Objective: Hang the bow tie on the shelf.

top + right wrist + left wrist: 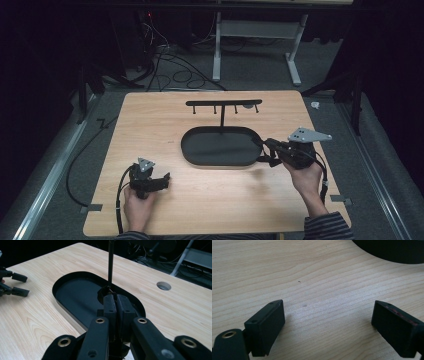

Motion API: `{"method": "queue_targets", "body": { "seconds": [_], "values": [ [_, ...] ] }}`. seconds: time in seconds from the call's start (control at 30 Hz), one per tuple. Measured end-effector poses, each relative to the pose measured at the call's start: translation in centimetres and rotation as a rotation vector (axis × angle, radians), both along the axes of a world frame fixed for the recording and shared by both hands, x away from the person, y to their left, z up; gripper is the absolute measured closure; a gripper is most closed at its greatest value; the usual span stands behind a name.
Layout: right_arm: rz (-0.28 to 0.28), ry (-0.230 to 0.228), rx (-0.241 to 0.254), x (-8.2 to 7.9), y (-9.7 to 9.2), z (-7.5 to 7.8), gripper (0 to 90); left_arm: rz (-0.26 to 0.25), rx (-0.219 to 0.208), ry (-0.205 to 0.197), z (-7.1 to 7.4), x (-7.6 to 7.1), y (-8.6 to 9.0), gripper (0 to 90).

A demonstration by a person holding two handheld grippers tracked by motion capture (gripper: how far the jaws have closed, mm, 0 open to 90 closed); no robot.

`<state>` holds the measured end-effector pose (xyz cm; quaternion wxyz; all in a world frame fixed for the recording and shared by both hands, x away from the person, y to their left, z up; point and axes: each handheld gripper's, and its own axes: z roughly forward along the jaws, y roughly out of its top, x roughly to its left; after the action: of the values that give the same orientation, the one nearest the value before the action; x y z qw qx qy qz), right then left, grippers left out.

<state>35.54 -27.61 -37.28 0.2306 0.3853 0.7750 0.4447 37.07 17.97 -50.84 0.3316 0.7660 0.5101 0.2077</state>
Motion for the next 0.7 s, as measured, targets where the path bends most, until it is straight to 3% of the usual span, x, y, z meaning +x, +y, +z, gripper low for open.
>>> {"method": "queue_targets", "body": {
  "seconds": [0.7],
  "values": [
    [0.066, 0.029, 0.017, 2.3, 2.3, 0.2, 88.3, 0.000, 0.000, 0.000, 0.0, 0.0, 0.0, 11.9]
  ]
}}
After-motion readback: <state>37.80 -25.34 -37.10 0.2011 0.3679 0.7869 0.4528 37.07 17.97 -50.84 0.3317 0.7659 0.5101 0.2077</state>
